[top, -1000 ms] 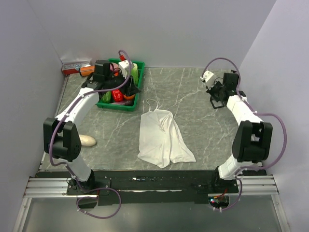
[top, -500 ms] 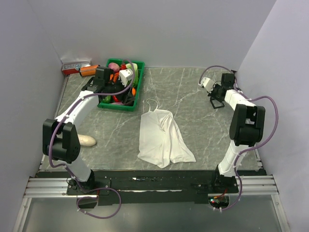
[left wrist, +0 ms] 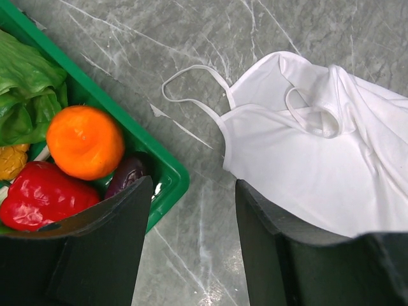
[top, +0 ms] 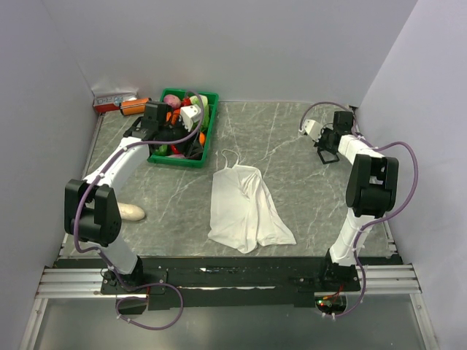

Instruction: Remove the brooch from the garment

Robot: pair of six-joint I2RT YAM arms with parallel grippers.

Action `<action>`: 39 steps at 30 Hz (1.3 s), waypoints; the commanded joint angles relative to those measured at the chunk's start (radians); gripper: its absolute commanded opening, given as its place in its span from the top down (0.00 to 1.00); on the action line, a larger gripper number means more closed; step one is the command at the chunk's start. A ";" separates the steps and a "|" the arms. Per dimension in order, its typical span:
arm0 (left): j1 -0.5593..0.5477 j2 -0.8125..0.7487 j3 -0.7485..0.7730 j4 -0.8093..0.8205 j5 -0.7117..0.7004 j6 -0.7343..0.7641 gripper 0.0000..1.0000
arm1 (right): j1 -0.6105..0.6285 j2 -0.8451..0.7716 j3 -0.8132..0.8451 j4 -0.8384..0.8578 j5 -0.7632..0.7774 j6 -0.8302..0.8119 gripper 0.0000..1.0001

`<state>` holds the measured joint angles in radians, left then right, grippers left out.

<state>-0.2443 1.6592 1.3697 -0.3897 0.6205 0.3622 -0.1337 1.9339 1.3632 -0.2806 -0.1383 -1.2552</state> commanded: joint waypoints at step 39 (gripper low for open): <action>-0.193 0.145 0.106 0.954 0.386 -0.999 0.42 | 0.218 -0.302 0.014 0.770 -1.176 1.987 1.00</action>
<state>-0.4408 1.7569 1.4277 0.4232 0.9909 -0.5087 0.0502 1.6398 1.3663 0.3340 -1.2690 0.6250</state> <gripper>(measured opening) 0.583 0.011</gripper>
